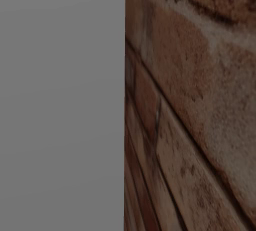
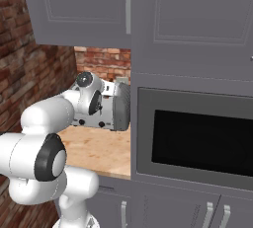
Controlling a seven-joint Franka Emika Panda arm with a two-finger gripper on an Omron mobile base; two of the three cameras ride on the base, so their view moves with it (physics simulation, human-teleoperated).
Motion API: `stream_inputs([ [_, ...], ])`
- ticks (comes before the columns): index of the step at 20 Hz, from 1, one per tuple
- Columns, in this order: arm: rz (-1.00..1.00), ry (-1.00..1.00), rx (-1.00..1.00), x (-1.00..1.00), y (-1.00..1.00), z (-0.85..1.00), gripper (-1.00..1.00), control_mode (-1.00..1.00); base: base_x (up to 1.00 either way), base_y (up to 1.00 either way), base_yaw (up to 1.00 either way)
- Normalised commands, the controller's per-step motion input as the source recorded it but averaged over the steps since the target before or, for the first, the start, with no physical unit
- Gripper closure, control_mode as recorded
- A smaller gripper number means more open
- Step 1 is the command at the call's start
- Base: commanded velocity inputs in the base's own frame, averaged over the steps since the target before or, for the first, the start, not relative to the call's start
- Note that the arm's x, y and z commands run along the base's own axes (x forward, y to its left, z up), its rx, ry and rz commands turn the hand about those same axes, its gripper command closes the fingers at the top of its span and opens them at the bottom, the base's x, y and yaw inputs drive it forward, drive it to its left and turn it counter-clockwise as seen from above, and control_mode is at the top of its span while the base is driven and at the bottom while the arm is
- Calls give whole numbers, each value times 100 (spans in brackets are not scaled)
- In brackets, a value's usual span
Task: Start the toaster. Once the lever pops up, take the bread to the plate on the dining counter.
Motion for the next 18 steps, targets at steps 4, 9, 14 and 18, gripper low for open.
stream_inputs([
  [4, 0, 0, 0, 0, 0, 0, -100, -100, 0, 0, 0],
  [9, 0, 0, 0, 0, 0, 0, -100, -100, 0, 0, 0],
  [14, 0, 0, 0, 0, 0, 0, -100, -100, 0, 0, 0],
  [18, 0, 0, 0, 0, 0, 0, -100, -100, 0, 0, 0],
])
